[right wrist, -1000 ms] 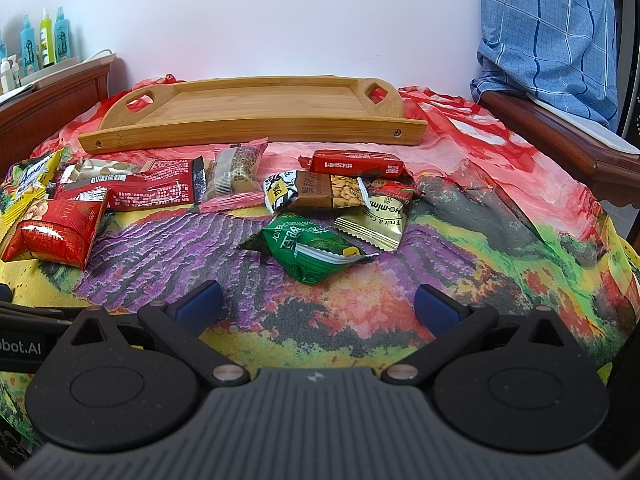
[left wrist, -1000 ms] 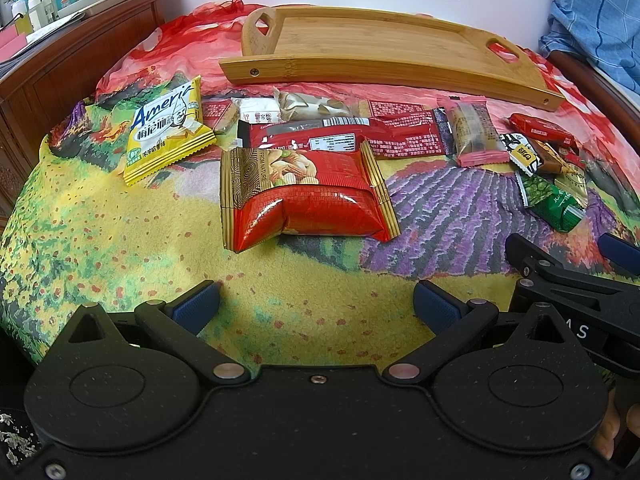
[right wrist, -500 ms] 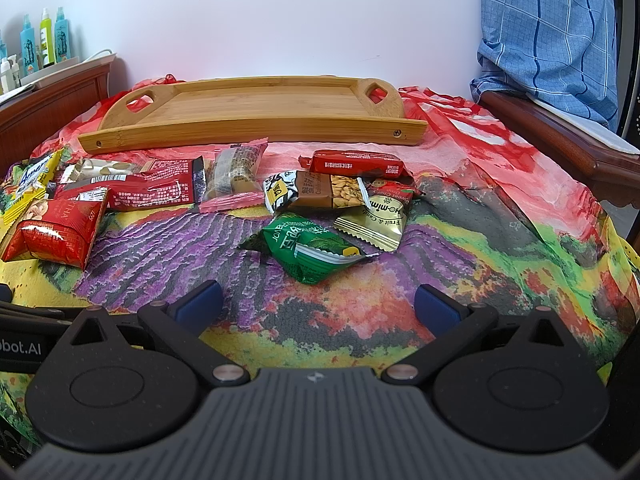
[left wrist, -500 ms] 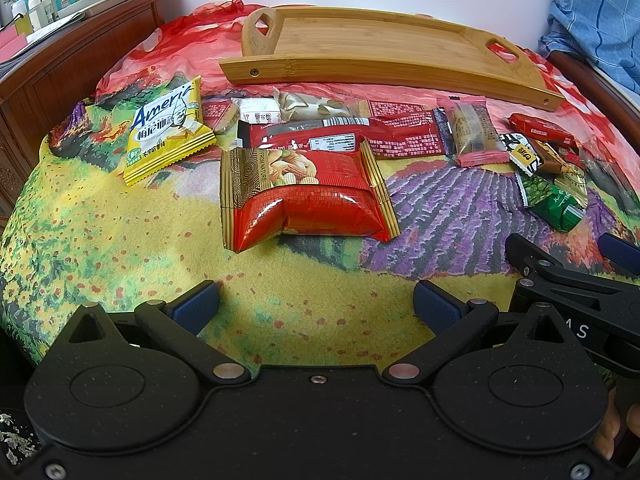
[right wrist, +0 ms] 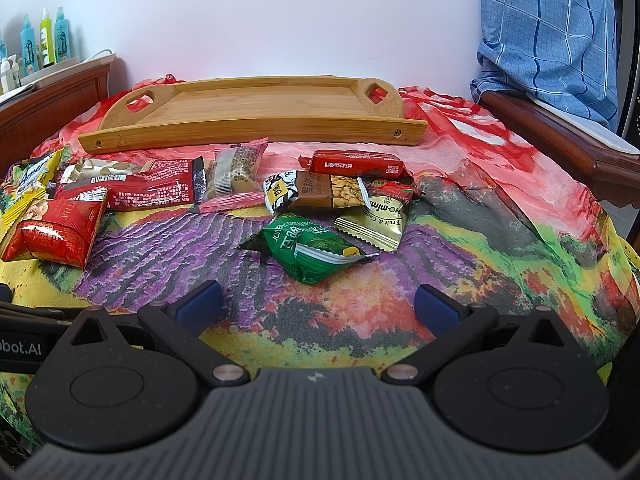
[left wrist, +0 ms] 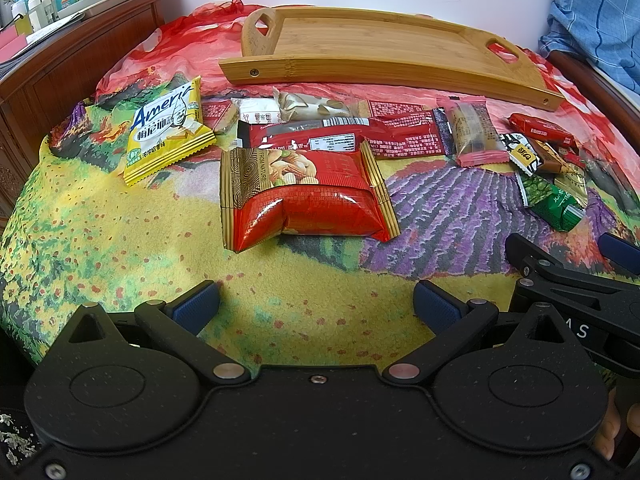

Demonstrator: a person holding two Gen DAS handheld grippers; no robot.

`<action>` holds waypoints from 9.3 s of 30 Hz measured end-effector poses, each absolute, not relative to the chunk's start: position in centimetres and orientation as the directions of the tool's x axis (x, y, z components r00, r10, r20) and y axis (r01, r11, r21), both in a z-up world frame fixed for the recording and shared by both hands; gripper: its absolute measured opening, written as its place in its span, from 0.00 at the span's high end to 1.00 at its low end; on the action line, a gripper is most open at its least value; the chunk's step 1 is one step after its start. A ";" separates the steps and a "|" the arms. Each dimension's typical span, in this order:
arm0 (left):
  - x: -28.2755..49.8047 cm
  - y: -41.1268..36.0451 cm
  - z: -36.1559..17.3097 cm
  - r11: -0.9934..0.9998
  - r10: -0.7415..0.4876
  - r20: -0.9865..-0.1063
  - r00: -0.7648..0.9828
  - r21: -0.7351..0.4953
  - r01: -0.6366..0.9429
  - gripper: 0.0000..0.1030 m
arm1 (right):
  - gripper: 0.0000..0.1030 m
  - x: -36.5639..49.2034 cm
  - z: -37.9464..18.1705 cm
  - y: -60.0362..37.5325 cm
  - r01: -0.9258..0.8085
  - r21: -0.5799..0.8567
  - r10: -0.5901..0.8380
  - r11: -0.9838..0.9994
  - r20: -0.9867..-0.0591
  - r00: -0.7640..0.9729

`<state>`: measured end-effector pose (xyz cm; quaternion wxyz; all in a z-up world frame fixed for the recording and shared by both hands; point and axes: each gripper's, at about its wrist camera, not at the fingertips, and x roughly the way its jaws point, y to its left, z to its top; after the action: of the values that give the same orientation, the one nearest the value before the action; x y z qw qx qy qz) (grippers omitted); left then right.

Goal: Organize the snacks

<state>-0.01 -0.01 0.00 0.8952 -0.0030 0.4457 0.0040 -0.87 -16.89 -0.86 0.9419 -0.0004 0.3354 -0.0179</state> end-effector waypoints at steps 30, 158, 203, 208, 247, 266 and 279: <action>0.0 0.0 0.3 1.000 0.013 -0.791 0.612 0.002 -0.019 0.00 | 0.00 -0.8 -0.7 -17.1 0.037 0.007 -0.024 0.999 -0.635 0.772; 21.8 -0.8 4.3 0.962 -0.198 -0.654 0.730 -0.272 0.018 0.50 | 0.54 17.4 2.3 -23.9 -0.078 0.182 0.162 0.980 -0.507 0.846; 16.4 0.5 6.0 0.981 -0.140 -0.619 0.772 -0.193 0.023 0.04 | 0.06 13.4 4.4 -24.9 -0.016 0.209 0.110 0.978 -0.446 0.888; 13.4 0.7 6.0 0.983 -0.151 -0.616 0.773 -0.178 0.051 0.04 | 0.05 11.4 4.7 -24.9 0.003 0.177 0.078 0.984 -0.444 0.892; 6.1 0.8 2.5 0.996 -0.059 -0.581 0.812 0.017 0.085 0.06 | 0.43 2.7 1.5 -22.4 0.233 0.130 -0.133 0.964 -0.524 0.841; 5.3 0.2 1.5 0.991 -0.119 -0.647 0.753 -0.028 0.133 0.06 | 0.47 3.8 0.6 -22.1 0.236 0.116 -0.130 0.965 -0.570 0.811; 4.9 -1.6 2.1 0.963 -0.217 -0.622 0.753 -0.009 0.270 0.23 | 0.45 3.9 0.4 -21.9 0.231 0.109 -0.130 0.967 -0.569 0.812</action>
<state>4.87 -1.61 2.09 0.9352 0.0408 0.3266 -0.1303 3.90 -21.90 0.42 0.9478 0.0869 0.2915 -0.0952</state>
